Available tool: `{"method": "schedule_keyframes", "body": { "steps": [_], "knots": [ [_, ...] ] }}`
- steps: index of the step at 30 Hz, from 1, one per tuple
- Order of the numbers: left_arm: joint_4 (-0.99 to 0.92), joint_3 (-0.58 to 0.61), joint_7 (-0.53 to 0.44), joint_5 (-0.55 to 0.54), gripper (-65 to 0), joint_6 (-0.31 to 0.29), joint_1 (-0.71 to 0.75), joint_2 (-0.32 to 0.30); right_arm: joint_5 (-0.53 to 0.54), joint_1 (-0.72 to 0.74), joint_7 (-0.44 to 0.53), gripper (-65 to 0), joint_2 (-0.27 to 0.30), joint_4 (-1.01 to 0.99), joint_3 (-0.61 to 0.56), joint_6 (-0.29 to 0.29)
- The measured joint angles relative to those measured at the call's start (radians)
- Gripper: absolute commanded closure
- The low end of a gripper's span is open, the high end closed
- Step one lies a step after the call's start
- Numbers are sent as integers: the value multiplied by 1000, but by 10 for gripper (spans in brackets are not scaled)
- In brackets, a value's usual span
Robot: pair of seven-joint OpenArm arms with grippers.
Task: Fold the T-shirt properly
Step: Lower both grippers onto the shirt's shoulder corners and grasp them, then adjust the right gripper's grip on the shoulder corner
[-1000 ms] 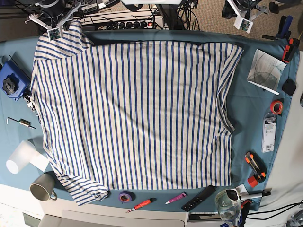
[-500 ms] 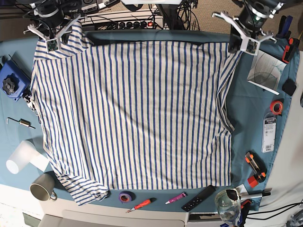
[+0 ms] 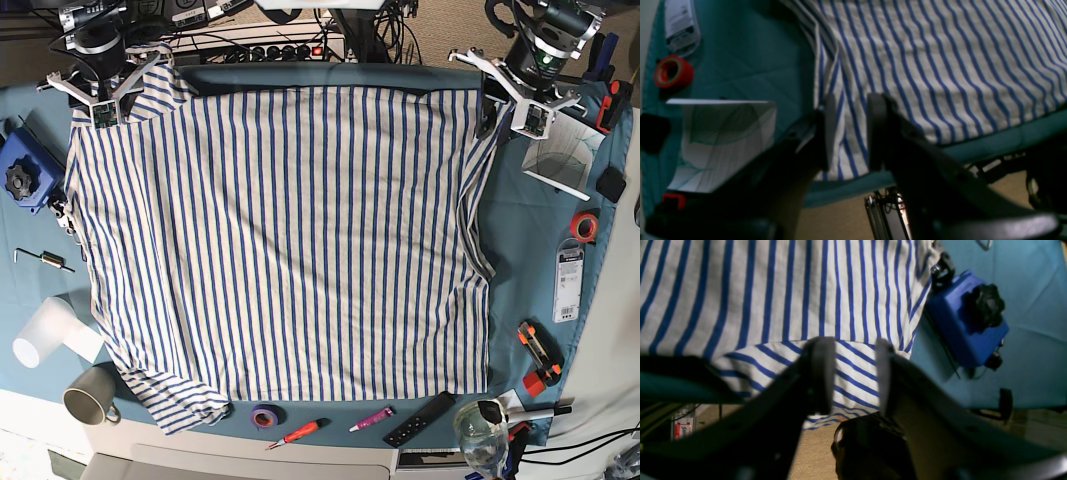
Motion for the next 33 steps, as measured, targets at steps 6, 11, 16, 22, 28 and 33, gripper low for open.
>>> {"method": "schedule_keyframes", "body": {
  "steps": [6, 11, 16, 22, 28, 33],
  "knots": [
    [0, 0, 0, 0, -173, -4, -6, 0, -55, 1, 8, -295, 0, 0, 0, -46],
    [0, 0, 0, 0, -173, -3, -8, 0, -56, 68, -56, -295, -6, 0, 31, -99],
    [0, 0, 1, 2, -173, -4, -8, 0, 34, 171, -64, -295, -5, -166, 151, -27],
    [0, 0, 0, 2, -173, 0, -8, 0, 102, 249, -85, -295, -7, -300, 226, 77],
    [0, 0, 1, 0, -173, -7, -8, 0, 124, 245, -163, -294, -8, -299, 240, 38],
    [0, 0, 0, 0, -173, -7, -8, 0, 454, 243, -254, -294, -8, -300, 246, 137]
  ]
}}
